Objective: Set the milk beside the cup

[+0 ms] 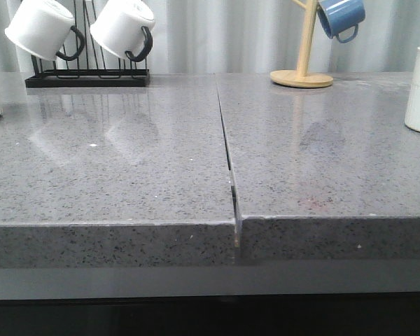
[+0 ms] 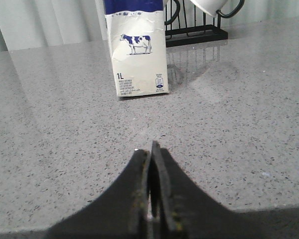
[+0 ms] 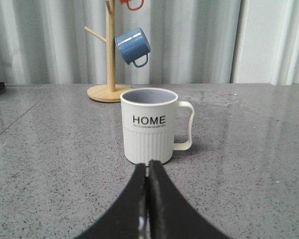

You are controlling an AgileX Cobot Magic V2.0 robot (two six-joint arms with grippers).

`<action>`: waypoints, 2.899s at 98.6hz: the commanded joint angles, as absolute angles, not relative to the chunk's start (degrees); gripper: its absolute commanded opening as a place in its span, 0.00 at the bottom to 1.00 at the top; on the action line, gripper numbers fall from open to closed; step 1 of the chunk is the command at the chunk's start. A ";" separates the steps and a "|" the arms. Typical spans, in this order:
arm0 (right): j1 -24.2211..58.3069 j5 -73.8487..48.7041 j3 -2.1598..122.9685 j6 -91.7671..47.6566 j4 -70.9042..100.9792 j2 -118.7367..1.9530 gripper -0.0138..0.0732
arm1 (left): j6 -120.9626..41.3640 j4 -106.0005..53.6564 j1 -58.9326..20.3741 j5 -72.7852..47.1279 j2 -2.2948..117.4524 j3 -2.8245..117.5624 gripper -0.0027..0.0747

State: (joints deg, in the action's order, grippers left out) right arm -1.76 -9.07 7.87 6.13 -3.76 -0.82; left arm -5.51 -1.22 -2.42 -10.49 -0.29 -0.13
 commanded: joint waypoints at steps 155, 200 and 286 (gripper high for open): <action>-13.59 44.50 25.86 6.01 -4.89 -77.01 0.51 | -5.56 -1.65 -2.88 -6.19 -2.15 -2.46 0.01; -13.59 44.73 36.62 6.01 -7.28 -89.60 0.48 | -5.56 -1.65 -2.88 -6.19 -2.15 -2.46 0.01; 8.02 40.42 40.25 6.06 -1.62 -85.69 0.09 | -5.56 -1.65 -2.88 -6.19 -2.15 -2.46 0.01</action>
